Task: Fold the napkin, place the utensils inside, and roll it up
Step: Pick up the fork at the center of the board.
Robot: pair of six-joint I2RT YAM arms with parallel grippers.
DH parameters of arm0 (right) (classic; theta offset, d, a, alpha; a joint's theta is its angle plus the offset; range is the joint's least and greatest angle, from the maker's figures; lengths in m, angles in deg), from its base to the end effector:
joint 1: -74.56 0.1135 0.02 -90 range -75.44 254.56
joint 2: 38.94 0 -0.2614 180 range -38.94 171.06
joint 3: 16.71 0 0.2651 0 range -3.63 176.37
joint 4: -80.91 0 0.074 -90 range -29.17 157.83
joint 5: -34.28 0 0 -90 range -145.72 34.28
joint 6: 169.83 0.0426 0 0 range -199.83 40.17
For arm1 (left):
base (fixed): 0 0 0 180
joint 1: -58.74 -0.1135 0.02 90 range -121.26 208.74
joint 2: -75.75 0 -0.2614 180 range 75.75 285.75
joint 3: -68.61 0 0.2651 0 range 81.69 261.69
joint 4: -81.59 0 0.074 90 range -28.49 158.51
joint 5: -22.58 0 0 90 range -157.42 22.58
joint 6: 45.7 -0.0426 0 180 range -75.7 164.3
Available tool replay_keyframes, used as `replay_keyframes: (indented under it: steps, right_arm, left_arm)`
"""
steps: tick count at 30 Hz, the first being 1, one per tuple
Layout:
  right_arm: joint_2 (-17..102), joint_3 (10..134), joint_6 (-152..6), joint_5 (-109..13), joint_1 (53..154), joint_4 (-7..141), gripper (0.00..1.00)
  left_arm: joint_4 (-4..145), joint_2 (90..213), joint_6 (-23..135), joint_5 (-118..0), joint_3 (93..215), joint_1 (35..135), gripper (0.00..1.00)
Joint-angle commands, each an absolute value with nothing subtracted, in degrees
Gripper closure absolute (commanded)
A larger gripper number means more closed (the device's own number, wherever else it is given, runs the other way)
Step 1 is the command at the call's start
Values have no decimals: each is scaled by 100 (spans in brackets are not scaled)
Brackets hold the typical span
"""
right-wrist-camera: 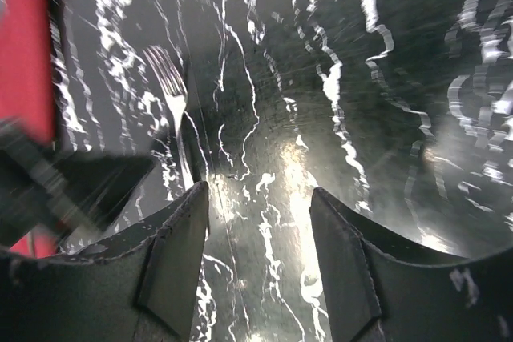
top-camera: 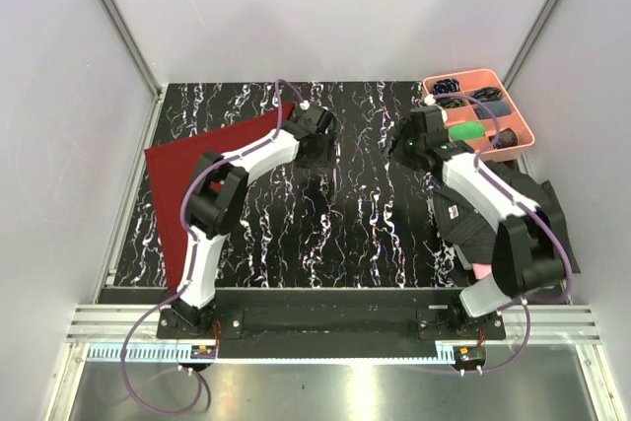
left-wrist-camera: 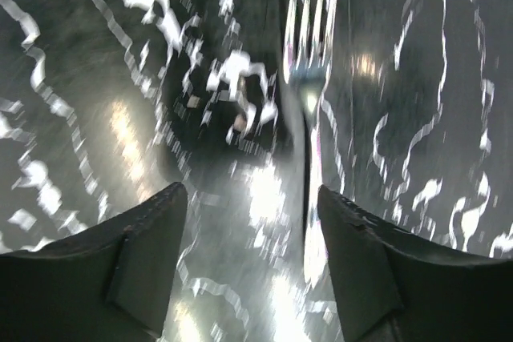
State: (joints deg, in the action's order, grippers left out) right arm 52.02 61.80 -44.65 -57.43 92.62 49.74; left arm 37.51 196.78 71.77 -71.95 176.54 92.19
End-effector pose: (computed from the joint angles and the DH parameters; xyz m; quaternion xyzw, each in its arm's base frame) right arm 0.3499 0.1128 0.2373 0.1426 0.9080 0.1642 0.3581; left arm 0.3991 -0.2596 0.1795 0.0388 0.9578 -0.1104 0.2625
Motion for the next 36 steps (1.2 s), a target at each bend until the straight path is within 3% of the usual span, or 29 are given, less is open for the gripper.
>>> replay_keyframes:
  steps: [1,15,25,29,30,33,36]
  right_arm:
    - [4326,5896,-4590,-5792,9135,4859,37]
    - [3726,5640,-4801,-5651,9003,4700,36]
    - [3805,5658,-4793,-5616,8968,4700,36]
    - [3788,5675,-4775,-5607,8950,4709,35]
    - [3805,5675,-4775,-5598,8950,4709,35]
    - [3805,5693,-4775,-5598,8941,4709,35]
    - [3840,5702,-4766,-5598,8941,4709,35]
  left_arm:
    - [4047,20142,7656,-7251,18250,9205,35]
    - [4180,20750,7779,-7330,18602,9530,40]
    - [3582,20934,7542,-7866,18558,9723,62]
    - [3573,20943,7498,-7911,18312,9732,76]
    - [3573,20952,7463,-7911,18294,9732,86]
    - [3590,20899,7357,-7884,18303,9732,100]
    - [3722,20575,7173,-7849,18181,9732,100]
